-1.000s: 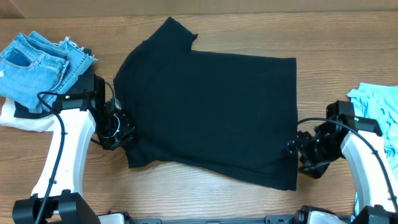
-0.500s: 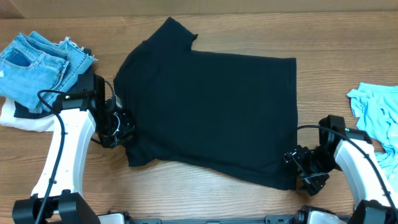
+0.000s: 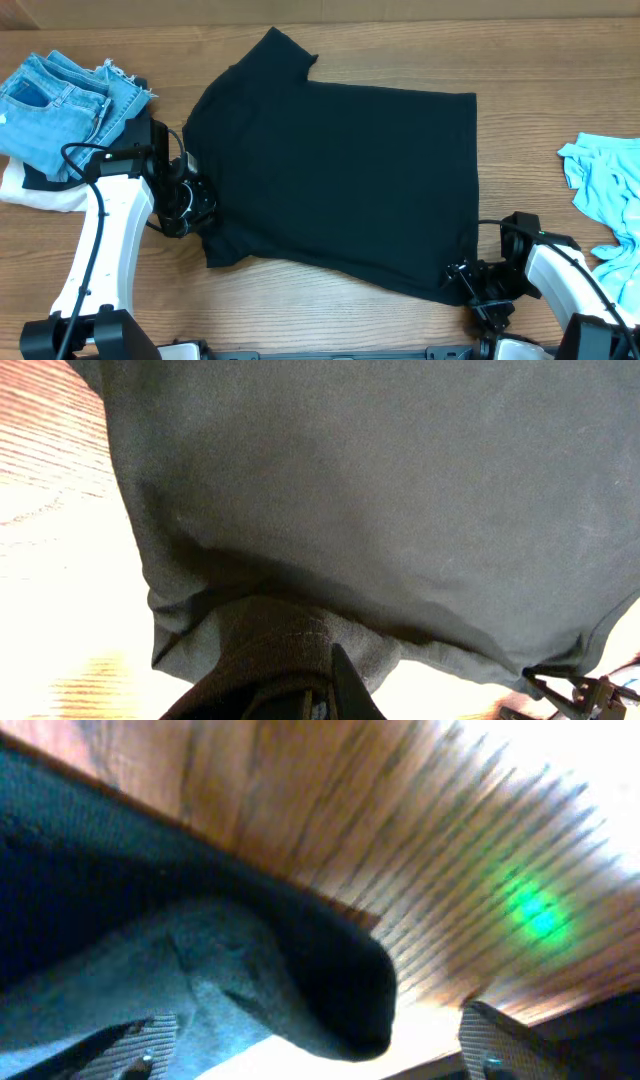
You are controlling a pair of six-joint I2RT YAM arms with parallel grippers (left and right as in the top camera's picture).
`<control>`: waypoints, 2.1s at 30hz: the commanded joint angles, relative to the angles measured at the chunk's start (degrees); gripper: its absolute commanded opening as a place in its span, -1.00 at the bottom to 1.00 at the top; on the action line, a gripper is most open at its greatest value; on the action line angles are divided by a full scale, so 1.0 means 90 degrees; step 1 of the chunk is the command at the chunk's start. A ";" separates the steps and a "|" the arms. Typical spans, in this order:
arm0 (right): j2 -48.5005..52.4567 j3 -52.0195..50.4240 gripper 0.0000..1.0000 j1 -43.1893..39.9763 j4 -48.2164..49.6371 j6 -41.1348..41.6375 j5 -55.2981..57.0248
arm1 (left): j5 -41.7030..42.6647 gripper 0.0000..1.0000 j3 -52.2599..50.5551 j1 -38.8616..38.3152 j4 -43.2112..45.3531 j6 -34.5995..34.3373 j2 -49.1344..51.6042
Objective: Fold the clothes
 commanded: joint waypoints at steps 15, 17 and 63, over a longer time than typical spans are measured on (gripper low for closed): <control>-0.0029 -0.0046 -0.18 -0.1134 0.0396 -0.0211 0.0321 | 0.0068 -0.91 0.0107 0.0029 0.0007 0.0170 -0.0080; -0.0029 -0.0046 -0.65 -0.1134 0.0374 -0.0304 0.0313 | 0.0068 -0.91 0.0107 0.0029 0.0005 0.0170 -0.0080; 0.1069 0.1588 0.01 0.0661 0.3172 -0.1579 -0.0396 | 0.0379 -0.02 0.3356 0.0029 -0.1195 0.2339 0.0039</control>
